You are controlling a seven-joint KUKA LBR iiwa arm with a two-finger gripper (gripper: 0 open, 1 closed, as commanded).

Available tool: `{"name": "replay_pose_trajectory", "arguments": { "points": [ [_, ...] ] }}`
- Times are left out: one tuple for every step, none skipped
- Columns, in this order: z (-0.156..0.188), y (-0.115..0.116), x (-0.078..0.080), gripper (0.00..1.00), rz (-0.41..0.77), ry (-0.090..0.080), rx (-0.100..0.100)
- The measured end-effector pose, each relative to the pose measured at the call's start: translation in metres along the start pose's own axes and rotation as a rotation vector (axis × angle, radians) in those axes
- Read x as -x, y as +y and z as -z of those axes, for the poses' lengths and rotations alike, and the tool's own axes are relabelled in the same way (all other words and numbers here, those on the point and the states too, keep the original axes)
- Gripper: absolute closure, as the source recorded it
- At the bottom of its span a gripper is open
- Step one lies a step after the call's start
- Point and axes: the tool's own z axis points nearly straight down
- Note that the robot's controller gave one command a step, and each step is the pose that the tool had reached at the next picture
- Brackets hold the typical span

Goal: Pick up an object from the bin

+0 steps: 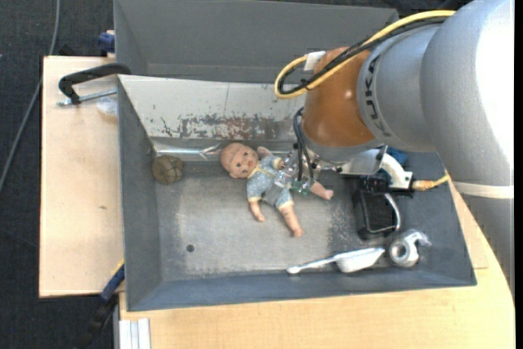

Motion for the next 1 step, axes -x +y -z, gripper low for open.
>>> {"name": "replay_pose_trajectory", "arguments": {
  "points": [
    [0.0062, -0.0009, -0.0015, 1.0, -0.009, 0.003, -0.002]
  ]
}}
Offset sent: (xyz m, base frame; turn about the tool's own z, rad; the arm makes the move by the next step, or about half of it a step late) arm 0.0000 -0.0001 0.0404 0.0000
